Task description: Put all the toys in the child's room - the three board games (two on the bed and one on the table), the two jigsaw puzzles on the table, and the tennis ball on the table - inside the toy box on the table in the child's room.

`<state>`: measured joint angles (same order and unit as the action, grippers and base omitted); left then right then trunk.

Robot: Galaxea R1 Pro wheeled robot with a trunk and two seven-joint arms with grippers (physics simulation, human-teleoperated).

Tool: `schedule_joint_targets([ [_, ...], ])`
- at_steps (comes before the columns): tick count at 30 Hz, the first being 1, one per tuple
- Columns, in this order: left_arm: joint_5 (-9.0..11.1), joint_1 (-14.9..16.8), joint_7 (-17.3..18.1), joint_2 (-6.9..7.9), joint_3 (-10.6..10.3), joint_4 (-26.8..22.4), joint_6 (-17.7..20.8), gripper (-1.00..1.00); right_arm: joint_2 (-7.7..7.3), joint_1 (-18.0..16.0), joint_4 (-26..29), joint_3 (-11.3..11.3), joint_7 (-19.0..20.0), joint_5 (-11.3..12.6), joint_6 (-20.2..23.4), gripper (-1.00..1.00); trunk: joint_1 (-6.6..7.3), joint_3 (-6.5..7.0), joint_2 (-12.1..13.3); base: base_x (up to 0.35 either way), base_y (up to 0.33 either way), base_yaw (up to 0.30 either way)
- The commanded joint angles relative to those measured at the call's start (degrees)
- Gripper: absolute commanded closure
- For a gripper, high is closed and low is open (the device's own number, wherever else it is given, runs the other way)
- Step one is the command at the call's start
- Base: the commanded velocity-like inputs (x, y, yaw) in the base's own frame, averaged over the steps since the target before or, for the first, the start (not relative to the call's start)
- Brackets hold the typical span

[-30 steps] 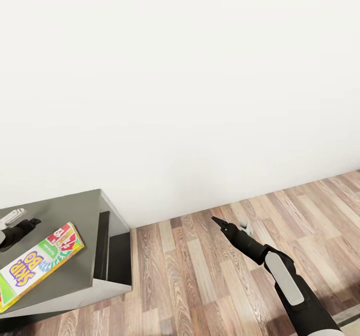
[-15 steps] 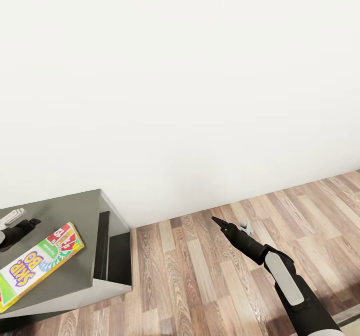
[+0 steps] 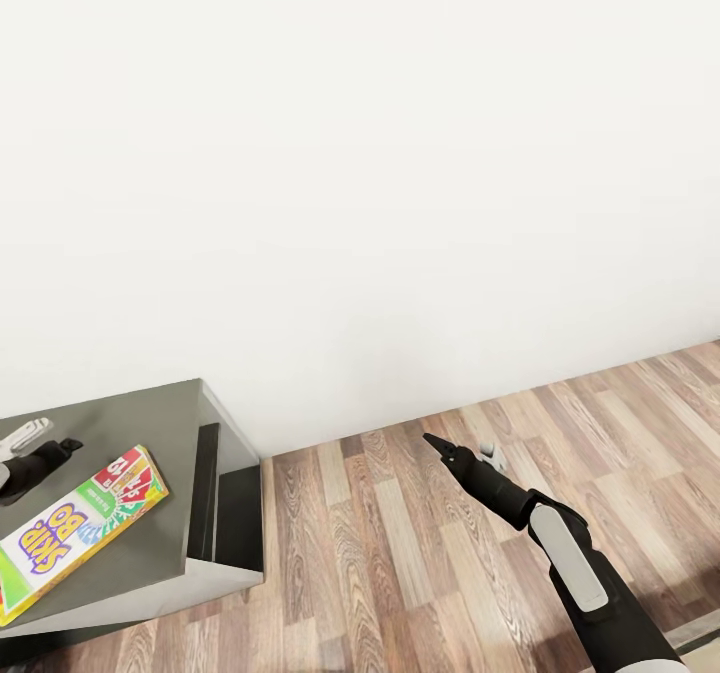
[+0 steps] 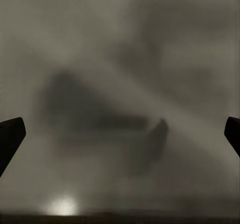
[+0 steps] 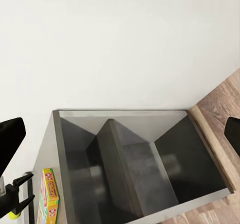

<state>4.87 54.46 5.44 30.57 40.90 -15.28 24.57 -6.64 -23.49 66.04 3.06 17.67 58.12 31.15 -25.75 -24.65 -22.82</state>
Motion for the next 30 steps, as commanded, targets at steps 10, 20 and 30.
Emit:
schedule_joint_targets([
  [10, 0.5, 0.0, 0.0, 0.35, 0.1, -0.8, 1.5, -1.00, -0.04, 0.0, 0.0, 0.2, 0.0, 0.2, 0.3, -1.00, -0.03, -0.09, -0.1, 0.000, 0.000, 0.000],
  [20, 0.5, 0.0, 0.0, 0.45, 0.1, -0.8, 1.8, -1.00, -0.04, 0.0, 0.0, 0.2, 0.1, 0.2, 0.4, -1.00, -0.03, -0.11, -0.1, 0.000, 0.000, 0.000],
  [30, 0.5, 0.0, 0.0, 0.54, 0.1, -0.9, 1.9, -1.00, -0.04, 0.0, 0.0, 0.2, 0.1, 0.2, 0.3, -1.00, -0.03, -0.14, -0.1, 0.000, 0.000, 0.020],
])
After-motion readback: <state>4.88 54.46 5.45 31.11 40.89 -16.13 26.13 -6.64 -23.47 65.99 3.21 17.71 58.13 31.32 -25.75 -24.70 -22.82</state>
